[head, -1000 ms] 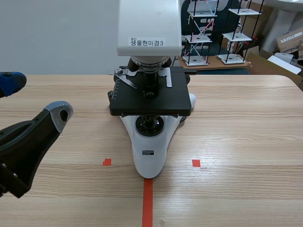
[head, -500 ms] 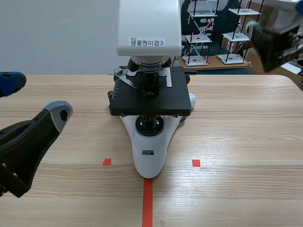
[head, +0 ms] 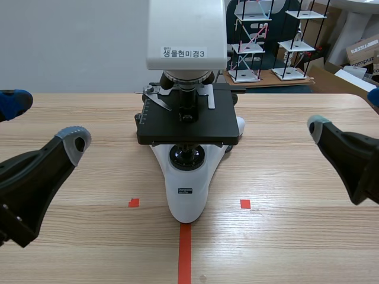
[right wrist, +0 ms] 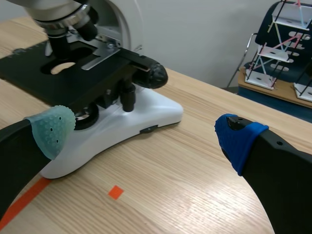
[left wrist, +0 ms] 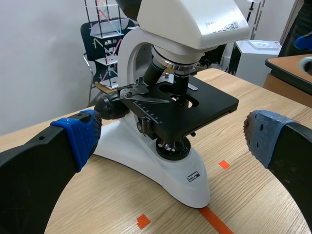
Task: Return to the home posture
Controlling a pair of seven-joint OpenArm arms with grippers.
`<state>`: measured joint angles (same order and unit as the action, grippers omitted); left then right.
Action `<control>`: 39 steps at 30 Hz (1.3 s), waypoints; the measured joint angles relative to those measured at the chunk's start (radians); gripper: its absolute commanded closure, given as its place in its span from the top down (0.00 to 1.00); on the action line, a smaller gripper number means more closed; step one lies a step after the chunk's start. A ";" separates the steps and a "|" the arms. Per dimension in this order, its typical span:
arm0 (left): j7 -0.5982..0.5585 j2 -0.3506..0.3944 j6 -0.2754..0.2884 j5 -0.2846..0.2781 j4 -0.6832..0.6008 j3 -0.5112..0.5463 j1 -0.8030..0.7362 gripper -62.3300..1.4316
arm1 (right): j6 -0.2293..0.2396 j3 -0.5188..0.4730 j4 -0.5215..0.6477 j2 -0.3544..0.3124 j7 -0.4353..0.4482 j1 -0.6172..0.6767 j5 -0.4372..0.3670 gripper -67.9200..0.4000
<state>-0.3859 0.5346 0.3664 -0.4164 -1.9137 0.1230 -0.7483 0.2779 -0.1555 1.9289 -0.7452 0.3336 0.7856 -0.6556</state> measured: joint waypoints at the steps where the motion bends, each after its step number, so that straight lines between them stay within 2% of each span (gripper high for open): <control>1: 0.000 0.000 0.000 0.000 0.000 0.000 0.000 0.99 | 0.006 -0.004 0.008 0.000 0.023 0.030 0.000 0.94; 4: 0.000 0.000 0.000 0.000 0.000 0.000 0.000 0.99 | 0.009 -0.012 0.019 0.000 0.083 0.107 0.001 0.94; 8: 0.000 0.000 0.000 0.000 0.000 0.000 0.000 0.99 | 0.010 -0.014 0.029 0.000 0.119 0.180 0.005 0.94; 11: 0.000 0.000 0.000 0.000 0.000 0.000 0.000 0.99 | 0.010 -0.014 0.042 0.005 0.128 0.217 0.053 0.94; 15: 0.000 0.000 0.000 0.000 0.000 0.000 0.000 0.99 | 0.014 -0.050 0.063 0.074 0.130 0.242 0.092 0.94; 18: 0.000 0.000 0.000 0.000 0.000 0.000 0.000 0.99 | 0.013 -0.089 0.082 0.118 0.130 0.246 0.114 0.94; 21: 0.000 0.000 0.000 0.000 0.000 0.000 0.000 0.99 | 0.018 -0.092 0.097 0.134 0.130 0.246 0.117 0.94; 23: 0.000 0.000 0.000 0.000 0.000 0.000 0.000 0.99 | 0.032 -0.092 0.098 0.135 0.129 0.246 0.117 0.94; 36: 0.000 0.000 0.000 0.000 0.000 0.000 0.000 0.99 | 0.032 -0.092 0.098 0.135 0.129 0.245 0.118 0.94; 39: 0.000 0.000 0.000 0.000 0.000 0.000 0.000 0.99 | 0.032 -0.092 0.098 0.135 0.127 0.245 0.144 0.94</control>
<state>-0.3859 0.5346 0.3664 -0.4164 -1.9137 0.1230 -0.7483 0.3099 -0.2470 2.0274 -0.6098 0.4603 1.0309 -0.5117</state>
